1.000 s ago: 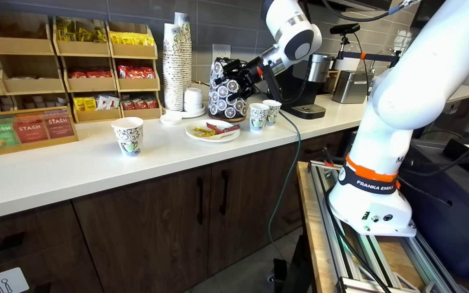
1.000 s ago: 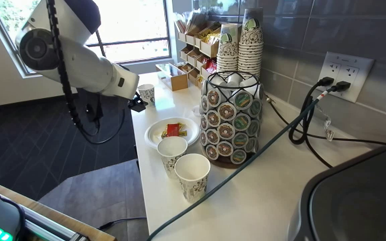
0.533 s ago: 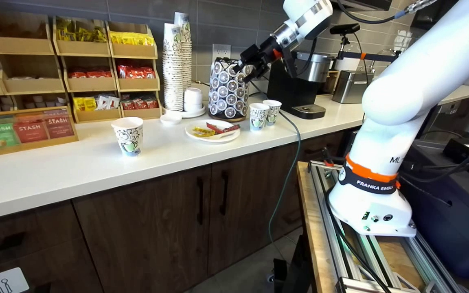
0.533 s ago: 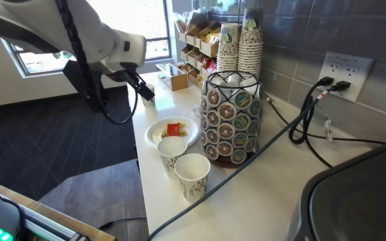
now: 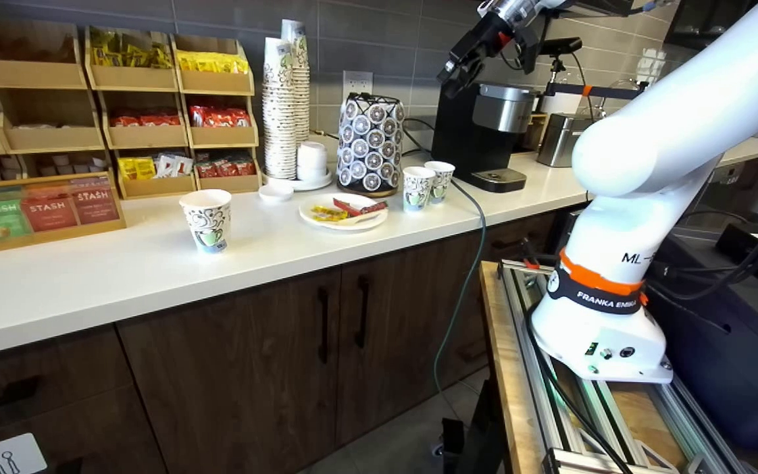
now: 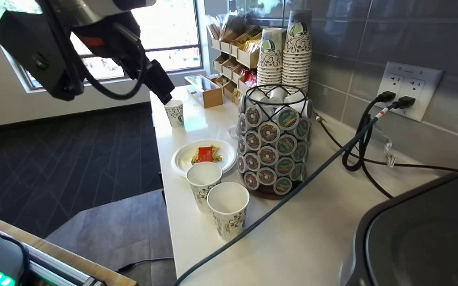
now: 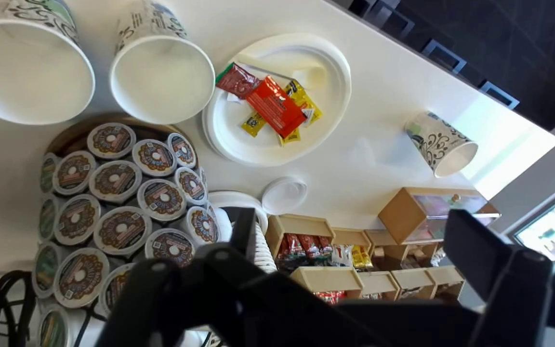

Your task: Put the white spoon on the white plate

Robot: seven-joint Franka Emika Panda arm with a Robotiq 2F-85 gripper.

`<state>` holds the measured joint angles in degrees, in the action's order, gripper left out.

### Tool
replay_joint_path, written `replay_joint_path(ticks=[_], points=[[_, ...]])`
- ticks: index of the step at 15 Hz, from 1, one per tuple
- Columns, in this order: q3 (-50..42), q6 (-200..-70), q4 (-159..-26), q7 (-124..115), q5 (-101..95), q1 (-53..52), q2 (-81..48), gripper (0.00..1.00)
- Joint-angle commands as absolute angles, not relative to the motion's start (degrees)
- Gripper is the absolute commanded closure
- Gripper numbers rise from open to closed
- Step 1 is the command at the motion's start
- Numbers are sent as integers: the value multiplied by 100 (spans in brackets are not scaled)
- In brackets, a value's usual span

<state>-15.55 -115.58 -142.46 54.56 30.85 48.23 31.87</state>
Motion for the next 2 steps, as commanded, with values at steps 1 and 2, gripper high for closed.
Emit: replay_joint_path(ticks=[1,2], points=[[-2046,-11687,-14281,5243,2820,4225,3272,0],[-2051,-11699,-14306,5238,2821,4168,3265,0]])
